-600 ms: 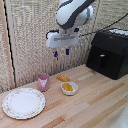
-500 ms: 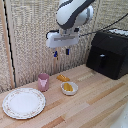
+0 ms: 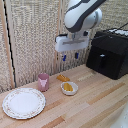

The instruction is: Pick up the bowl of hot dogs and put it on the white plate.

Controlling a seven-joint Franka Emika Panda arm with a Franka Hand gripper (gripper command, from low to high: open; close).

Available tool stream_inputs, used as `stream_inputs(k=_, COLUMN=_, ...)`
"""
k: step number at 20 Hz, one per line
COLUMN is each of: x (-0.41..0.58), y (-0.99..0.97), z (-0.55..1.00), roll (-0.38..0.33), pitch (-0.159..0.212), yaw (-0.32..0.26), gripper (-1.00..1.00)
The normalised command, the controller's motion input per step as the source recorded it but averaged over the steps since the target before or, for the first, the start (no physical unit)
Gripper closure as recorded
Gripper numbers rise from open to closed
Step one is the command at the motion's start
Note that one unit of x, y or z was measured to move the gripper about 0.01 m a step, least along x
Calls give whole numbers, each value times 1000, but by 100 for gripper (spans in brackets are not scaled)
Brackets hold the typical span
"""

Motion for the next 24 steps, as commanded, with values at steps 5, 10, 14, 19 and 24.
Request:
stream_inputs(k=5, x=-315, y=-454, z=-346, roll=77, pitch=0, yaw=-49, gripper=-100)
stream_inputs(k=10, x=-50, y=-147, z=-407, roll=25, pitch=0, yaw=-13, gripper=-100)
stream_inputs(k=14, x=0, y=-141, z=-466, roll=13, pitch=0, yaw=0, gripper=-100)
stream_inputs(k=19, x=0, y=-274, z=-523, roll=28, pitch=0, yaw=0, gripper=-100)
stream_inputs(k=24, x=-29, y=-243, z=-457, roll=18, pitch=0, yaw=2, gripper=-100)
